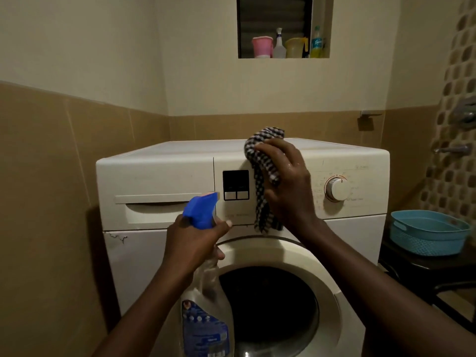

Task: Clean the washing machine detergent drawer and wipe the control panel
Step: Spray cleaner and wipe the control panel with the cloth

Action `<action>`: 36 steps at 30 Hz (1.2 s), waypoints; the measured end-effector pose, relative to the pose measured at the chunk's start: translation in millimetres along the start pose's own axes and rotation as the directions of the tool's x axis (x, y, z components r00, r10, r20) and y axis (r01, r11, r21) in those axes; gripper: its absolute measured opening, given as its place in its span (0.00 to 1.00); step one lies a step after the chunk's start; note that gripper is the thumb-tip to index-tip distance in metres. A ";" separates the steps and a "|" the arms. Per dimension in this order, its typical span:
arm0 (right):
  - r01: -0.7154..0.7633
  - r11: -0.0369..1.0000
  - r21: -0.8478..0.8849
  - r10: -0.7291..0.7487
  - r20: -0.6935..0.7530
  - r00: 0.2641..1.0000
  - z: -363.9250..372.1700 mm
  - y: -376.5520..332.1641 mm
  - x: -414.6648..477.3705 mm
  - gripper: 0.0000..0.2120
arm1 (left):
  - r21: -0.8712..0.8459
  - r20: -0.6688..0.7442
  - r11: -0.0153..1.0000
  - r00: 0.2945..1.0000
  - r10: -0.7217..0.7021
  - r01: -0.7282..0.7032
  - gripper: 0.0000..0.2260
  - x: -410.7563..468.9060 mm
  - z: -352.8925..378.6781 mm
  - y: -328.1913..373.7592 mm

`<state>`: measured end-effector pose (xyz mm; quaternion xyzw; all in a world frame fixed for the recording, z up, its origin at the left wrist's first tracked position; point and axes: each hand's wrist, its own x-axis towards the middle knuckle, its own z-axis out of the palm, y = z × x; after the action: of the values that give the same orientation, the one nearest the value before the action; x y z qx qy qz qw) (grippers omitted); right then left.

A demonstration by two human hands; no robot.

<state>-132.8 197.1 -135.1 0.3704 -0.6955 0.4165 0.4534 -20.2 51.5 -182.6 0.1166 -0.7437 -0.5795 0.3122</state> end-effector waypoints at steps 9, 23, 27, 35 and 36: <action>0.266 0.946 -0.186 -0.210 0.273 0.939 62.3 -18.2 8.7 0.28 | -0.026 -0.101 1.000 0.995 -0.018 0.015 0.10 5.1 -18.5 -25.8; 0.264 0.941 -0.213 -0.212 0.238 0.948 70.9 -19.1 -30.1 0.31 | -0.062 -0.092 0.998 0.996 -0.014 0.008 0.12 6.9 -35.1 -24.8; 0.303 0.928 -0.215 -0.238 0.285 0.929 53.7 3.1 -57.4 0.31 | -0.098 -0.084 0.995 0.996 -0.021 0.013 0.13 6.9 -33.5 -21.3; 0.129 0.969 -0.212 -0.084 0.212 0.974 42.1 0.1 -22.2 0.34 | -0.063 -0.048 0.997 0.997 -0.057 0.054 0.09 3.5 -25.3 -34.5; 0.121 0.972 -0.203 -0.076 0.219 0.973 41.7 2.6 -32.6 0.33 | -0.074 -0.045 0.996 0.997 -0.062 0.059 0.09 2.7 -25.1 -34.6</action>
<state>-138.3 164.4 -176.4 0.3955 -0.7610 0.2743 0.4350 -13.7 19.8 -210.7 0.1415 -0.7108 -0.6123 0.3159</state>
